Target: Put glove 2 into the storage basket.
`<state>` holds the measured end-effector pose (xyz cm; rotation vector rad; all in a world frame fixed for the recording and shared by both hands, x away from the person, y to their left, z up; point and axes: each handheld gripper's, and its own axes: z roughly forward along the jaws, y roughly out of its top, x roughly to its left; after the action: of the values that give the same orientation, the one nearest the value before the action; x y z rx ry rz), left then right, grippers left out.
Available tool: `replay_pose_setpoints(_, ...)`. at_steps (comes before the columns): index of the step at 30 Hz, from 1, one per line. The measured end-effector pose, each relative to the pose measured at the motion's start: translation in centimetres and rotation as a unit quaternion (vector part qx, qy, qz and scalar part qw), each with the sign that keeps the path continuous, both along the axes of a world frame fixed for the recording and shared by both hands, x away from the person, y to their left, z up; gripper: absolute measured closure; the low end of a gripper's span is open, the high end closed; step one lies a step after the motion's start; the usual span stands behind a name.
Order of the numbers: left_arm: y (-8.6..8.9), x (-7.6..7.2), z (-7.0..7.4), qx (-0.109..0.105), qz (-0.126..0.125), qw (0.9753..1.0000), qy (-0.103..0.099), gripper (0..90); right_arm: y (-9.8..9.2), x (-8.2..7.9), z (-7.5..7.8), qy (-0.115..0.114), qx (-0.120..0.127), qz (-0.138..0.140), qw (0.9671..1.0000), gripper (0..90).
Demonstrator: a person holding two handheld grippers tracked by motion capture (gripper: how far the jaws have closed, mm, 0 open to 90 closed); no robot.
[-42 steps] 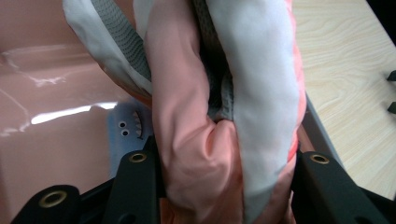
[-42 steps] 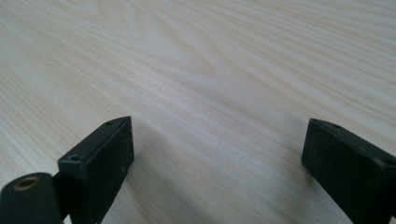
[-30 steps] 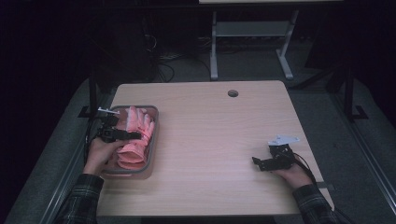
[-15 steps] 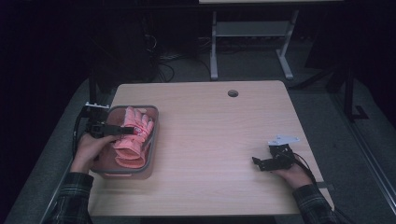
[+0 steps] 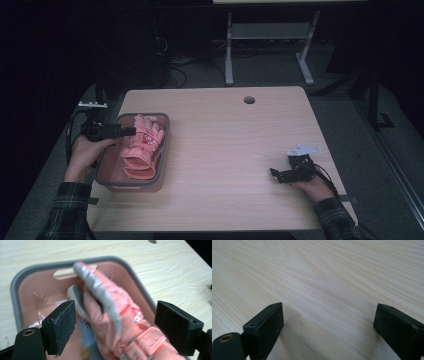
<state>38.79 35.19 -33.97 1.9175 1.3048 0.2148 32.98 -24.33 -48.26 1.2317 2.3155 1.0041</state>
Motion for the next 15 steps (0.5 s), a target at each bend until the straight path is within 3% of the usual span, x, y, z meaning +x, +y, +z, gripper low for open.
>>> replay_pose_setpoints(4,-1.4,0.0,0.8,0.003,-0.017,0.9996,-0.023,17.1,0.0,0.1,0.0,0.000,0.001,0.001,1.0000,8.6)
replay_pose_setpoints(15,-5.7,-0.7,1.7,-0.002,-0.060,0.9967,-0.054,17.1,0.1,0.1,0.0,0.003,0.001,0.000,1.0000,8.6)
